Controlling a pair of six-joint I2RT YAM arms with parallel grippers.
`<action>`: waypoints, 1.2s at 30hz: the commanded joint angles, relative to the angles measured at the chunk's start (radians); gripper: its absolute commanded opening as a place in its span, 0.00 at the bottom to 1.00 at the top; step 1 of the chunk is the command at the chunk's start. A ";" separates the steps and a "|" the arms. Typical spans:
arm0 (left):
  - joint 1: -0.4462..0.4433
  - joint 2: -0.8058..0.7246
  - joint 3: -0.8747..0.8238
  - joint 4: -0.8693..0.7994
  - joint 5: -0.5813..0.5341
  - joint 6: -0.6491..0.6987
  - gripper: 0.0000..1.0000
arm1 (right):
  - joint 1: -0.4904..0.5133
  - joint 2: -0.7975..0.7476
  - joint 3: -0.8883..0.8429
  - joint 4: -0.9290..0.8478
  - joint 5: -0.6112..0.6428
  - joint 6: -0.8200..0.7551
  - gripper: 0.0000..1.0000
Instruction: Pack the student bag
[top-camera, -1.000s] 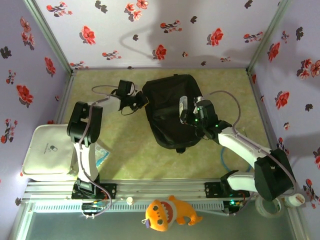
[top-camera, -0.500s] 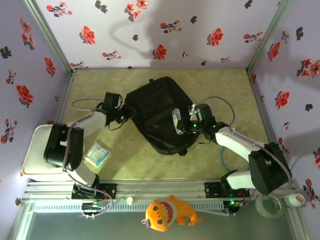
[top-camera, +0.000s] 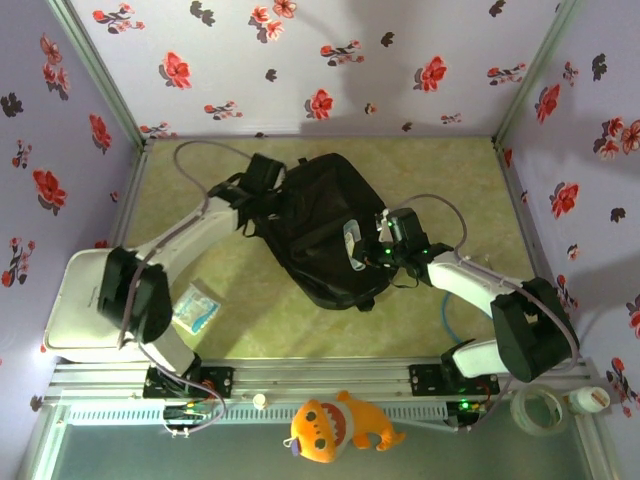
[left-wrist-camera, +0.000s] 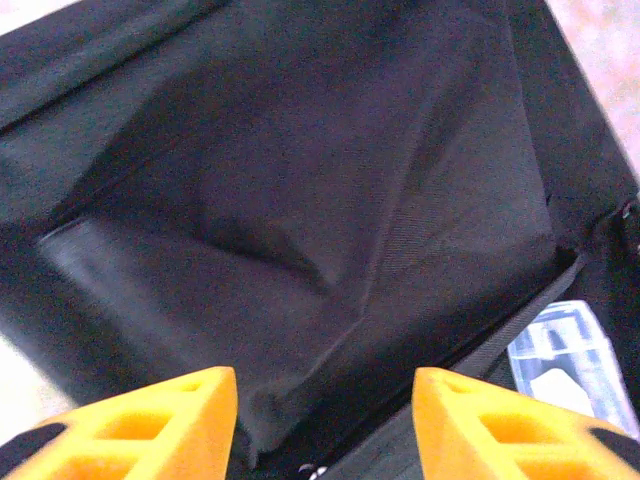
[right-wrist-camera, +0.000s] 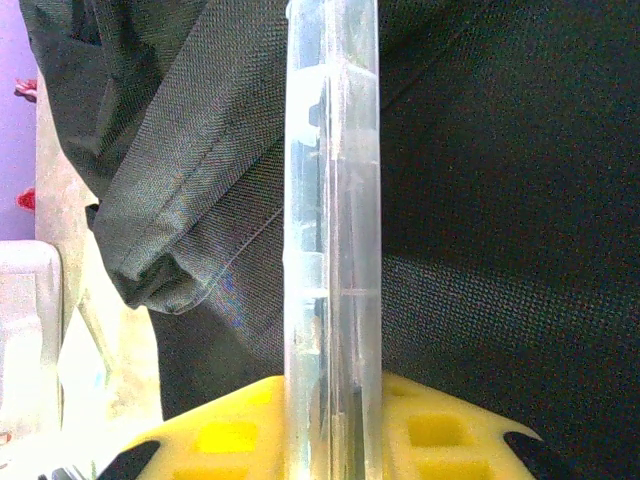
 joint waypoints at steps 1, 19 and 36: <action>-0.053 0.127 0.133 -0.174 -0.114 0.161 0.47 | -0.005 0.000 -0.001 -0.018 0.015 0.016 0.11; -0.092 0.420 0.481 -0.316 -0.182 0.219 0.00 | -0.005 -0.071 0.000 -0.079 0.064 -0.025 0.12; -0.058 0.142 0.305 -0.144 -0.005 0.096 0.00 | 0.029 0.043 0.023 0.190 -0.209 0.026 0.12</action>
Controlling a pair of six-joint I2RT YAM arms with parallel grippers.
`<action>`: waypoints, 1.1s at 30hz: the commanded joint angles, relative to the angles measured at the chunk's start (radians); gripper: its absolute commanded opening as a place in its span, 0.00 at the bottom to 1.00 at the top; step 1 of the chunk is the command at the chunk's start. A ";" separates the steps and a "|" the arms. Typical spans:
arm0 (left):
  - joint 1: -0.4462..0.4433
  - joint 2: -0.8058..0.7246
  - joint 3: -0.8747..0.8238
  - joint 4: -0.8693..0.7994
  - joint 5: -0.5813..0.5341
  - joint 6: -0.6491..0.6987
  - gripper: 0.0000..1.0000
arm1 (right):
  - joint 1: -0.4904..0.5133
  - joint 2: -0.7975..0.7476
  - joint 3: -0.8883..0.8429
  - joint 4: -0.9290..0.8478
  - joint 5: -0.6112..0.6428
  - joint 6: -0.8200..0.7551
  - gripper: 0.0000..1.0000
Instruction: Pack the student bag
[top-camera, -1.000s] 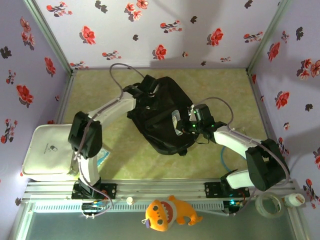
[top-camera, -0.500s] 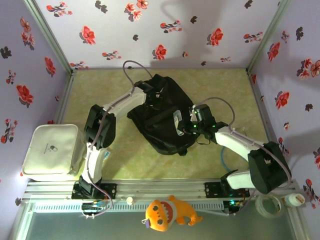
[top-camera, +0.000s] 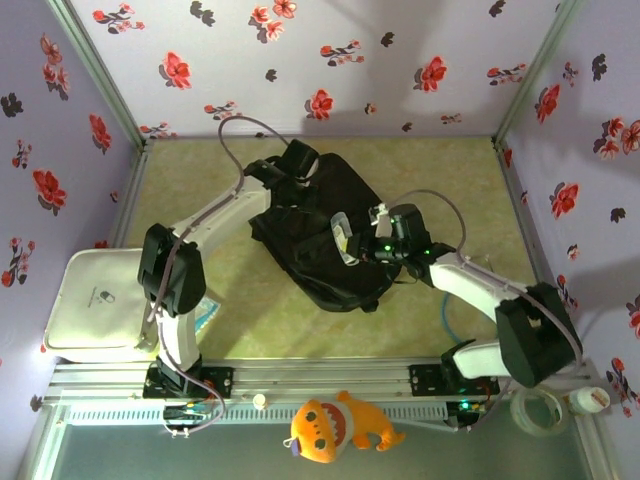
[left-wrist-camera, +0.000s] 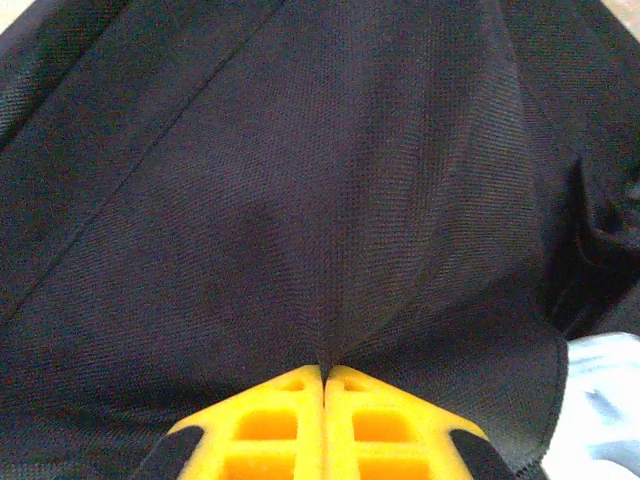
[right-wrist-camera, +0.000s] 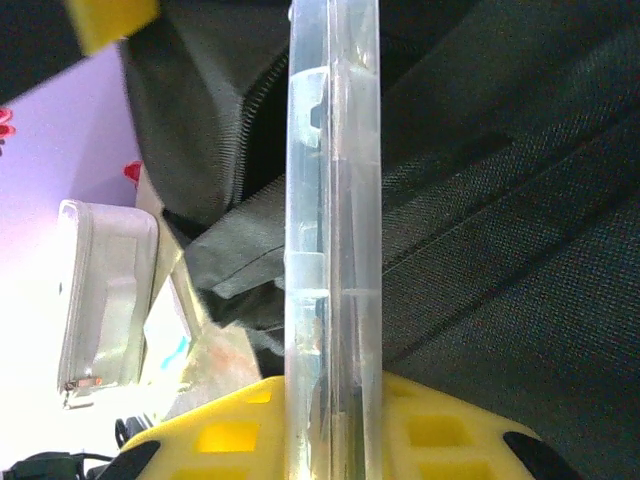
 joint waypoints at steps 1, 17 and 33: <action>0.012 -0.067 -0.015 0.092 0.066 -0.050 0.00 | 0.024 0.064 0.012 0.092 -0.067 0.046 0.12; 0.040 -0.042 -0.040 0.090 0.097 -0.054 0.00 | 0.007 0.326 0.183 0.288 -0.091 0.097 0.13; 0.087 0.008 -0.087 0.090 0.135 -0.086 0.00 | -0.017 0.209 0.065 0.251 -0.027 0.107 0.57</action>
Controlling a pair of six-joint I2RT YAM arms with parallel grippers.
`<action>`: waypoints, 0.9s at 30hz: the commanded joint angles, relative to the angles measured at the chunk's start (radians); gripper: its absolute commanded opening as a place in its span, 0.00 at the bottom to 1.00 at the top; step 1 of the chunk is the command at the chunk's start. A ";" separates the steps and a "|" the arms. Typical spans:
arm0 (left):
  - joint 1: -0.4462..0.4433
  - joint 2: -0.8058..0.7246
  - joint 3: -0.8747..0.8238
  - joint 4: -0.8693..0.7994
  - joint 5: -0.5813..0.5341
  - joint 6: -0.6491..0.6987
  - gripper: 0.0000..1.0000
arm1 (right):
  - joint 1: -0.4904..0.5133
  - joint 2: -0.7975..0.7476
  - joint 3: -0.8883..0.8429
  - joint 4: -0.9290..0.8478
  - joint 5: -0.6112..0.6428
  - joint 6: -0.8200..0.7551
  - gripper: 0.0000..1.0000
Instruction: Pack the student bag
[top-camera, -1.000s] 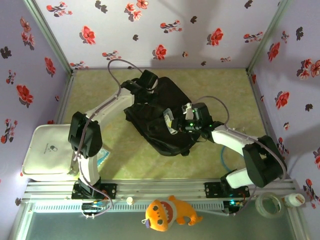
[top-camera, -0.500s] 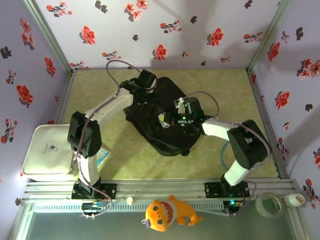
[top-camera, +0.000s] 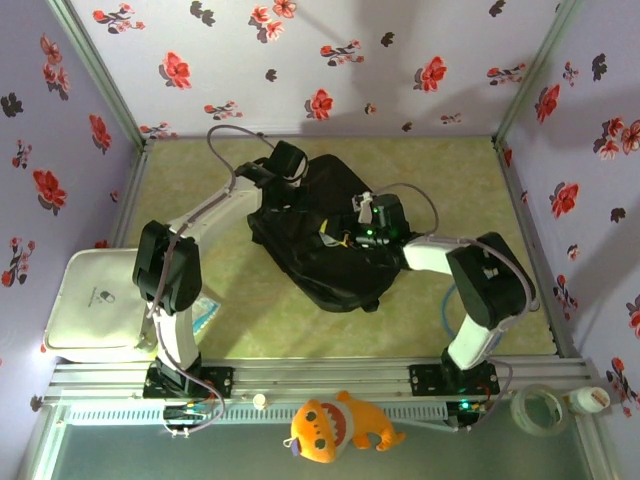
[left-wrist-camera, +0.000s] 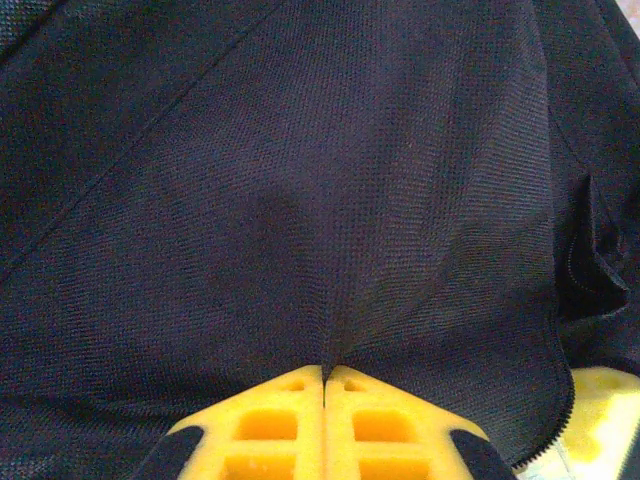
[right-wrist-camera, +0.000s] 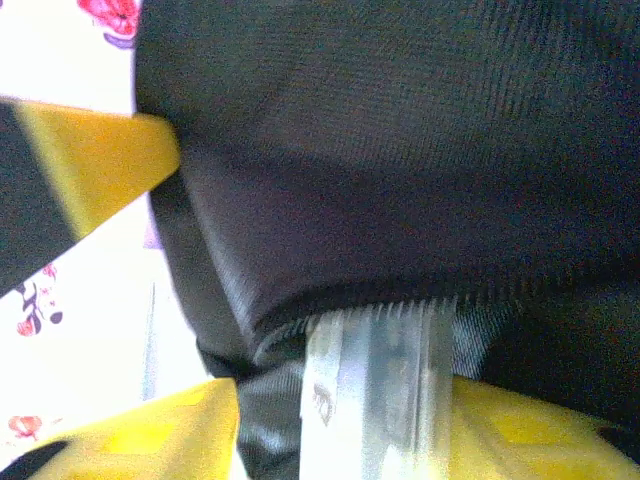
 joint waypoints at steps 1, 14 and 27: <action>0.014 0.015 -0.005 0.014 0.016 -0.019 0.00 | -0.007 -0.135 -0.027 -0.186 0.087 -0.091 0.58; 0.017 0.021 -0.004 0.030 0.033 -0.025 0.00 | 0.050 -0.240 -0.020 -0.462 0.211 -0.179 0.41; 0.018 0.016 -0.005 0.028 0.053 -0.026 0.00 | 0.085 -0.054 0.166 -0.441 0.248 -0.232 0.22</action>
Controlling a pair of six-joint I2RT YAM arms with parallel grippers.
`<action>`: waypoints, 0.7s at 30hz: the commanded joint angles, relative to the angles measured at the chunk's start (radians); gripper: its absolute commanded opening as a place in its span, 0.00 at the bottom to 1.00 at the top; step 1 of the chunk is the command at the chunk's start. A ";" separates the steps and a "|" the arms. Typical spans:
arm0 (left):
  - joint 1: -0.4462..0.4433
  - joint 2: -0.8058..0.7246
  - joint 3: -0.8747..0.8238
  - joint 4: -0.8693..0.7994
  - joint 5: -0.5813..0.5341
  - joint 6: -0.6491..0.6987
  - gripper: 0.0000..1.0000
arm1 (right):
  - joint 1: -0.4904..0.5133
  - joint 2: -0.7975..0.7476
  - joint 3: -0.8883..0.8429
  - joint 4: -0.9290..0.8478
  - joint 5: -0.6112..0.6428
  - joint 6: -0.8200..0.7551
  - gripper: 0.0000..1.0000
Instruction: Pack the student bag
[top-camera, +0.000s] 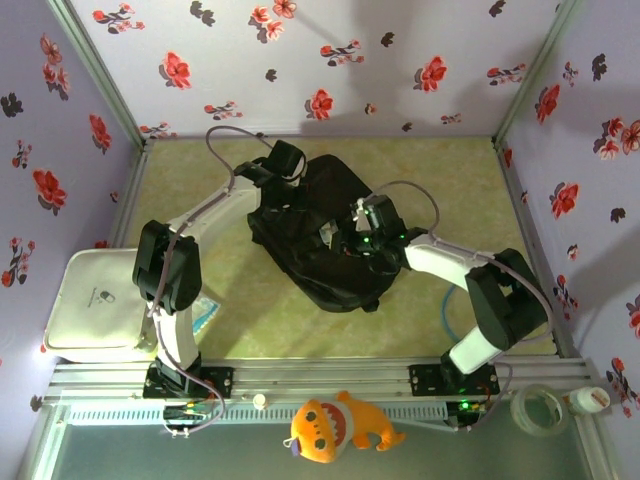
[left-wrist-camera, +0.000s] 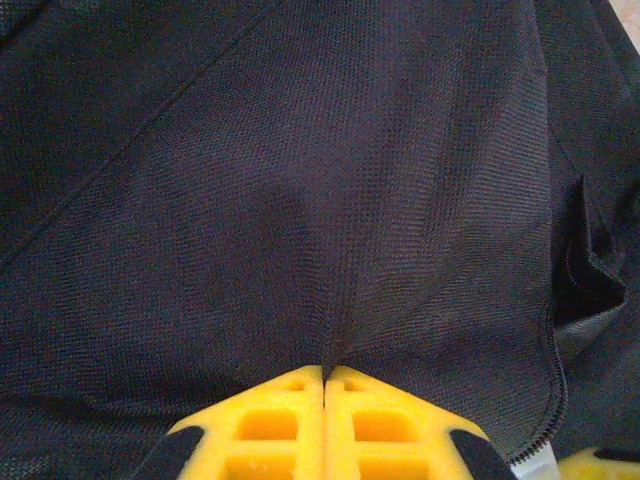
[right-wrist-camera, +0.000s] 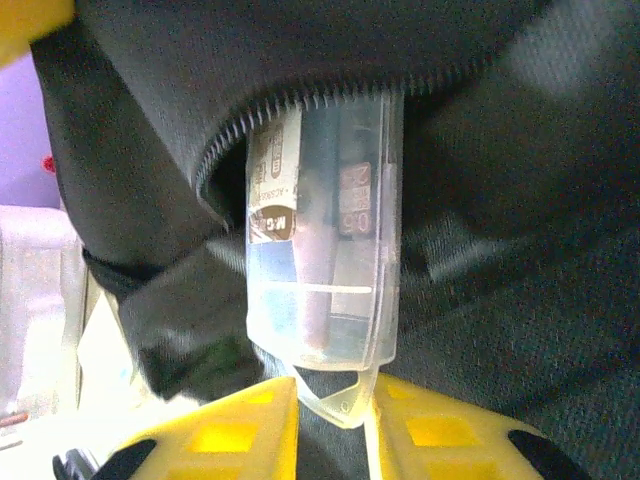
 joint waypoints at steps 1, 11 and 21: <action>0.008 0.013 -0.004 0.023 0.027 -0.012 0.00 | 0.005 0.053 0.078 0.011 0.047 -0.043 0.21; 0.011 0.008 -0.003 0.031 0.039 -0.021 0.00 | 0.004 0.192 0.195 0.036 0.081 0.001 0.13; 0.048 -0.136 -0.102 0.161 0.047 -0.125 0.39 | 0.004 -0.022 0.063 -0.009 0.167 -0.018 0.26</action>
